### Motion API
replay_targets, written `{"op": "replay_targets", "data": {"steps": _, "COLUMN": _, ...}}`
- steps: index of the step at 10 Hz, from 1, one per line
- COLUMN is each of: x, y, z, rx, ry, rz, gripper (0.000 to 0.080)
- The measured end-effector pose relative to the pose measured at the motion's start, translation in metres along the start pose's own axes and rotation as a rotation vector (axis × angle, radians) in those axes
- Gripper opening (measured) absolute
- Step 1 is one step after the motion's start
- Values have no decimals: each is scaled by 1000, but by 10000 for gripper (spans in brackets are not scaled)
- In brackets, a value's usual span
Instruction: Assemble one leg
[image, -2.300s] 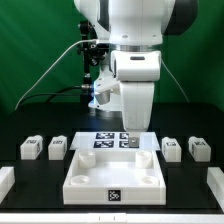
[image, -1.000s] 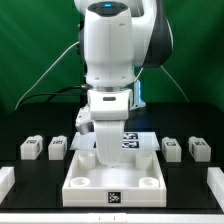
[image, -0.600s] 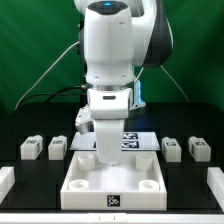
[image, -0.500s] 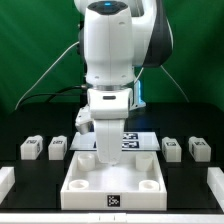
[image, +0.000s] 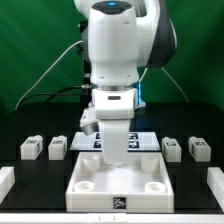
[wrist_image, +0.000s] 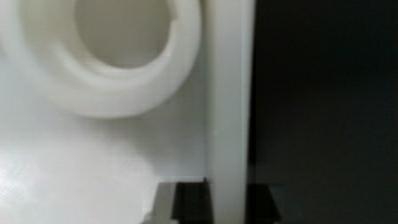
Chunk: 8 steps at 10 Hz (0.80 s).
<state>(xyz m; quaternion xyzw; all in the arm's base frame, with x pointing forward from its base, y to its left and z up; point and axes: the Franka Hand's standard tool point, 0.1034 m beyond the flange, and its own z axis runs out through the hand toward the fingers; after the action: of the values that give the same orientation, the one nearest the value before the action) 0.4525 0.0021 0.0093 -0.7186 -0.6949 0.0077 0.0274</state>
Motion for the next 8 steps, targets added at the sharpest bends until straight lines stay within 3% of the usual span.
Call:
{"op": "replay_targets", "data": {"steps": 3, "x": 43, "y": 40, "z": -2, "rx": -37, "ry": 33, "rz": 27, "gripper": 61}}
{"op": "replay_targets", "data": {"steps": 5, "x": 56, "y": 42, "z": 1, "rx": -9, "ry": 33, "rz": 28, "gripper": 61}}
{"op": "replay_targets", "data": {"steps": 8, "x": 62, "y": 42, "z": 1, "rx": -7, "ry": 26, "rz": 14, "gripper": 61}}
